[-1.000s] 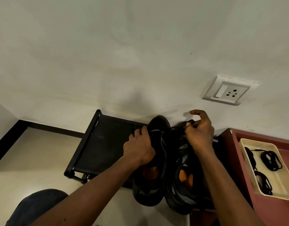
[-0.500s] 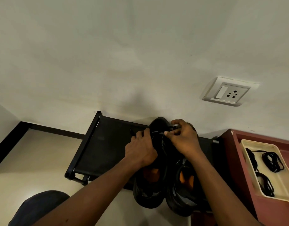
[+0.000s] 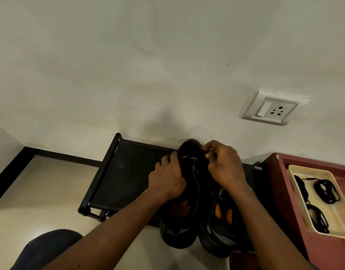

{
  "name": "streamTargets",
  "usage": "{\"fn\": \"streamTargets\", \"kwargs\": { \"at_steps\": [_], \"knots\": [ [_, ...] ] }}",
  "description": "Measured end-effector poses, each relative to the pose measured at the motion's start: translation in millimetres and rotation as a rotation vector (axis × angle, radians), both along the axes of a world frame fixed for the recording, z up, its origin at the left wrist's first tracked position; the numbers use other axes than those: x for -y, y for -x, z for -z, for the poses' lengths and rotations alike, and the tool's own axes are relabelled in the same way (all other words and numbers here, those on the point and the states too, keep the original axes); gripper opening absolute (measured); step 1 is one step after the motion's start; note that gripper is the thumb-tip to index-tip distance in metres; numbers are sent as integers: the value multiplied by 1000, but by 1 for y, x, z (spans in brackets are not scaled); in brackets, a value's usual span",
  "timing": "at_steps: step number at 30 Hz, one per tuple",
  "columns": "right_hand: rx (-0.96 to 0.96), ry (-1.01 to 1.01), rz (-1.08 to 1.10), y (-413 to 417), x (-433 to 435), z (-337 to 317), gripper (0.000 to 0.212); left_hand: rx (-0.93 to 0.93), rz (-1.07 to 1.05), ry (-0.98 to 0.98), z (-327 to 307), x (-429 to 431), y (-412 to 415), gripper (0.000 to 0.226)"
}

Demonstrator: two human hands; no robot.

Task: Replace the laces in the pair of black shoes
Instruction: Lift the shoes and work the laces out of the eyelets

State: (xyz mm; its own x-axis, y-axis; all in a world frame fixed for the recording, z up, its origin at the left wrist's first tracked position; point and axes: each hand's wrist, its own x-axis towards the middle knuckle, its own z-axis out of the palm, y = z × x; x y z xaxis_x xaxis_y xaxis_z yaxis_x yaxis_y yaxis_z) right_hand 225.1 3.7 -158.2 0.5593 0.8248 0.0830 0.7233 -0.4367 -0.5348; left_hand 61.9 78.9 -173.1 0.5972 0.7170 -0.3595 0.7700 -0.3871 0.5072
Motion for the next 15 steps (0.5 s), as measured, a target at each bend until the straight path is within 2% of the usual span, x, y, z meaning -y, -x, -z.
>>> {"fn": "streamTargets", "kwargs": {
  "at_steps": [5, 9, 11, 15],
  "knots": [
    [91, -96, 202, -21, 10, -13, 26, 3, 3, 8, 0, -2, 2, 82],
    [164, -145, 348, -38, 20, -19, 31, 0, -3, 0, 0, -1, 1, 82],
    [174, -104, 316, -37, 20, -16, 30, 2, -1, 1, 0, -1, 1, 80],
    [44, 72, 57, -22, 12, -8, 31, 10, 3, 9, 0, -1, 0, 81]
  ]
}}
